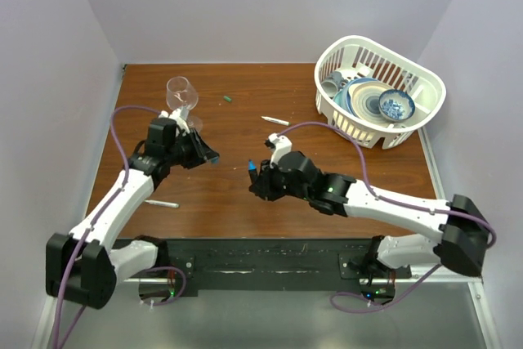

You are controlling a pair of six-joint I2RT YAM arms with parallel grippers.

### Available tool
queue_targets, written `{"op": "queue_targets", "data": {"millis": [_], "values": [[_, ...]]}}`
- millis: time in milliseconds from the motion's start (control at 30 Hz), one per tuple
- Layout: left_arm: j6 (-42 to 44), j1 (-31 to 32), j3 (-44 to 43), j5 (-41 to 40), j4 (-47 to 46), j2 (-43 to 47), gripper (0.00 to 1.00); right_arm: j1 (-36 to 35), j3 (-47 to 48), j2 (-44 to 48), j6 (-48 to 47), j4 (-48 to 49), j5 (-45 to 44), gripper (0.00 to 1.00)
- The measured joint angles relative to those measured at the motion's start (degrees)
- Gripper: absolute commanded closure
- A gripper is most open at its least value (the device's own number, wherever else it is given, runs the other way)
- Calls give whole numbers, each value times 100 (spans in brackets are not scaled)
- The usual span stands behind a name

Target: Insert the pens into the pen caps

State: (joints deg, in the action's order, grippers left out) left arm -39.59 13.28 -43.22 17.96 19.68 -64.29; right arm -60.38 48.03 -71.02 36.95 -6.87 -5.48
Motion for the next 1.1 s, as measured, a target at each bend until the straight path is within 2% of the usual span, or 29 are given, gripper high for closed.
{"op": "queue_targets", "data": {"millis": [233, 433, 1100], "values": [[-680, 0, -17, 140, -63, 721, 100, -48, 763, -1051, 4, 387, 337, 100], [-852, 0, -214, 87, 175, 769, 100, -195, 1255, -1569, 0, 452, 358, 100], [-887, 0, -494, -122, 608, 848, 100, -348, 1716, -2092, 63, 350, 354, 100]]}}
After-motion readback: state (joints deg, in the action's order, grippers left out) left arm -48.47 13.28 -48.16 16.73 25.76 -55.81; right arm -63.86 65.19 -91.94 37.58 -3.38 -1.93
